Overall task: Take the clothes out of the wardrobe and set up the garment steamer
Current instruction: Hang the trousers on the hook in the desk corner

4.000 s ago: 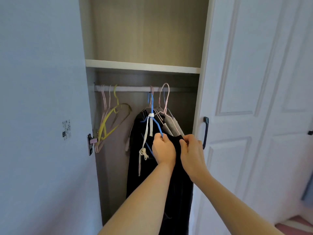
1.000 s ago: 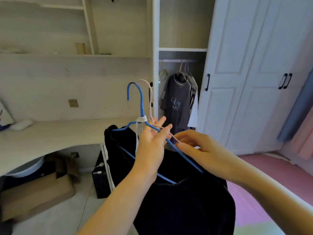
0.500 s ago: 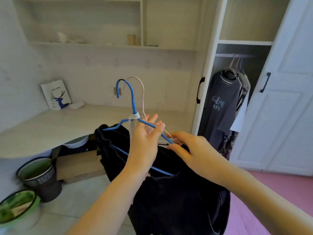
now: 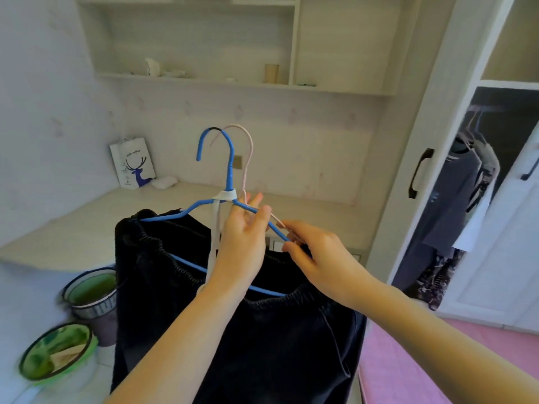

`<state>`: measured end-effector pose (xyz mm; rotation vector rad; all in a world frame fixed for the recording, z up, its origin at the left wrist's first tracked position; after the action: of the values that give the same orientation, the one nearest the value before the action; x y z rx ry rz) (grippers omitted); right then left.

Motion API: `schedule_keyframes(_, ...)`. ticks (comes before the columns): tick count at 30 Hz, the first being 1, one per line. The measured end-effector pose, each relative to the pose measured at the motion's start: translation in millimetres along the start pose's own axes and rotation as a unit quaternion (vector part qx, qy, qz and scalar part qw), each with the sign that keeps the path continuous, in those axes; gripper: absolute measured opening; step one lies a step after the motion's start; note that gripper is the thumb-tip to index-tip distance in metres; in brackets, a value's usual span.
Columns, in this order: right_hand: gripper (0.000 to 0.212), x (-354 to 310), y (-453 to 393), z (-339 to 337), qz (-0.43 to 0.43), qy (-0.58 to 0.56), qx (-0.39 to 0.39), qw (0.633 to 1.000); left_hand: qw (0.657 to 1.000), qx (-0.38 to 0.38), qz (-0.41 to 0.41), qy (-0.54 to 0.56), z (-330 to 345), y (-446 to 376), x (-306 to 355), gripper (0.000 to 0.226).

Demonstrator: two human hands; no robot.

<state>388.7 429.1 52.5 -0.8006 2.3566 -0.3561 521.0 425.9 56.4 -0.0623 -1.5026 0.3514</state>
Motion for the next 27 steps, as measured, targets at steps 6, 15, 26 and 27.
schedule_keyframes(6,0.012,7,-41,52,0.021,-0.009,-0.004,1.000,0.999,-0.019,-0.034,-0.031,-43,-28,-28,0.045)
schedule_keyframes(15,0.016,8,-106,100,0.012,-0.031,0.020,0.999,0.992,-0.036,-0.057,-0.109,-105,-73,-50,0.040)
schedule_keyframes(26,0.012,56,-218,138,-0.019,-0.119,-0.012,0.993,0.988,-0.009,-0.087,-0.126,-182,-150,-63,0.030)
schedule_keyframes(27,0.011,64,-229,140,-0.021,-0.126,-0.015,0.992,0.989,0.029,-0.071,-0.124,-197,-160,-61,0.022)
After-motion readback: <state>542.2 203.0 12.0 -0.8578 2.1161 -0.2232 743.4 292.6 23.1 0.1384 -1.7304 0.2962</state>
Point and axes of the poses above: each hand's wrist, its own y-axis away from the middle knuckle, its own z-axis out of the palm, x = y × z, the point moved 6 cm from there along -y, towards the middle knuckle, and after that the axes turned 3 degrees about -z, right-handed, at the moved point
